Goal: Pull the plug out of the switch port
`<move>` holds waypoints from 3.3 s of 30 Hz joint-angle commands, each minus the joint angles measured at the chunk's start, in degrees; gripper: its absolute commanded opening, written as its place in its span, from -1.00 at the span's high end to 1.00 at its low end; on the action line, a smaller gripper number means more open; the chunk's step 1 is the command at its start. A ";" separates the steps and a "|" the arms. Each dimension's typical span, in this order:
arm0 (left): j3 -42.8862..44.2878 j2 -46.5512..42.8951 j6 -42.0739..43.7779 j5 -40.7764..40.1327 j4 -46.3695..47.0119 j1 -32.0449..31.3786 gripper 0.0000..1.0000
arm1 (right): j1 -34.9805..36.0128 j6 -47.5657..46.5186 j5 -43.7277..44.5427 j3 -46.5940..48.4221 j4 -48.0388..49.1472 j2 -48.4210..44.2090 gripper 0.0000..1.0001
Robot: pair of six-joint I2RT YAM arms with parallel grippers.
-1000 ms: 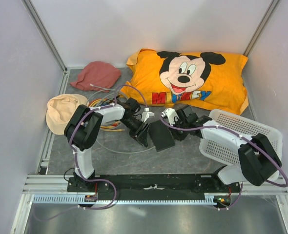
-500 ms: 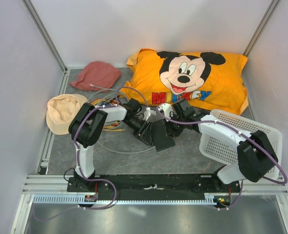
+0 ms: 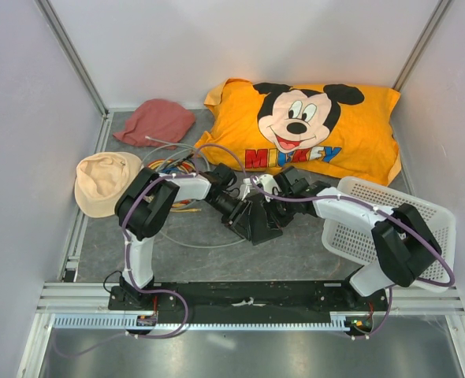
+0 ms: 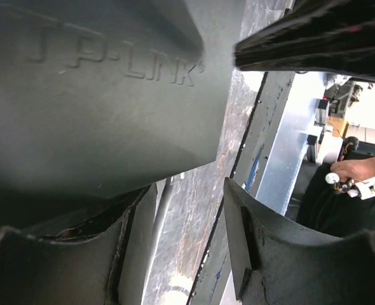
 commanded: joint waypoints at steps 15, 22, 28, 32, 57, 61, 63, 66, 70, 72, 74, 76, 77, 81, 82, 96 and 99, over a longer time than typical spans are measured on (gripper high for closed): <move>-0.64 2.25 2.52 -1.55 1.01 -1.38 -0.02 | 0.07 4.88 0.48 -2.42 4.51 -0.04 0.80; -0.20 1.54 2.26 -2.25 0.92 -1.47 0.00 | 0.07 4.61 0.39 -2.42 4.95 1.19 0.79; -0.02 2.16 2.70 -3.31 0.48 -1.65 0.00 | -0.02 4.44 0.65 -3.48 6.26 0.93 0.78; 0.07 1.90 2.70 -4.89 -0.22 -1.64 0.01 | 0.07 4.44 1.35 -3.92 6.71 0.58 0.77; 4.01 -0.93 -3.45 -13.52 1.71 2.57 -0.01 | 0.07 4.44 1.79 -5.06 8.11 -0.56 0.75; 12.25 5.13 -4.94 -9.48 1.63 1.96 0.00 | -0.19 4.53 2.23 -4.88 7.50 -1.79 0.74; 15.96 7.07 -5.21 -8.24 0.93 1.00 0.00 | -0.63 4.61 2.15 -4.53 6.89 -2.76 0.74; 21.24 9.19 -4.95 -7.88 -0.92 -0.15 0.00 | -2.12 4.70 2.15 -4.18 6.01 -4.08 0.73; 17.41 6.56 -5.74 -7.88 -1.01 0.11 -0.01 | -3.97 5.05 2.06 -4.27 6.18 -4.17 0.72; 13.97 2.89 -6.09 -7.44 0.82 1.16 -0.01 | -4.32 5.23 1.97 -4.44 6.44 -3.82 0.72; 8.61 0.76 -6.18 -7.09 2.67 1.61 -0.01 | -4.50 5.32 1.97 -4.62 6.70 -3.29 0.72; 4.92 -0.83 -6.09 -6.57 5.05 1.61 -0.01 | -4.76 5.49 1.88 -4.71 6.79 -3.12 0.71; 4.12 -1.00 -6.35 -6.21 5.84 1.61 -0.01 | -4.94 5.49 1.88 -4.71 6.71 -3.20 0.71; 2.88 -0.57 -7.32 -5.86 7.51 1.26 -0.02 | -5.99 6.19 3.02 -4.62 6.44 -3.90 0.73; 2.79 -0.22 -7.58 -5.69 7.95 1.08 -0.03 | -6.43 6.28 3.63 -4.62 6.36 -3.90 0.75; -0.44 2.51 -21.18 -7.34 19.72 -3.14 -0.09 | -12.32 12.61 2.32 -7.52 6.88 -1.44 0.87; -3.69 1.55 -25.59 -9.54 24.55 -3.14 -0.09 | -12.32 13.57 1.80 -8.48 7.23 -1.18 0.87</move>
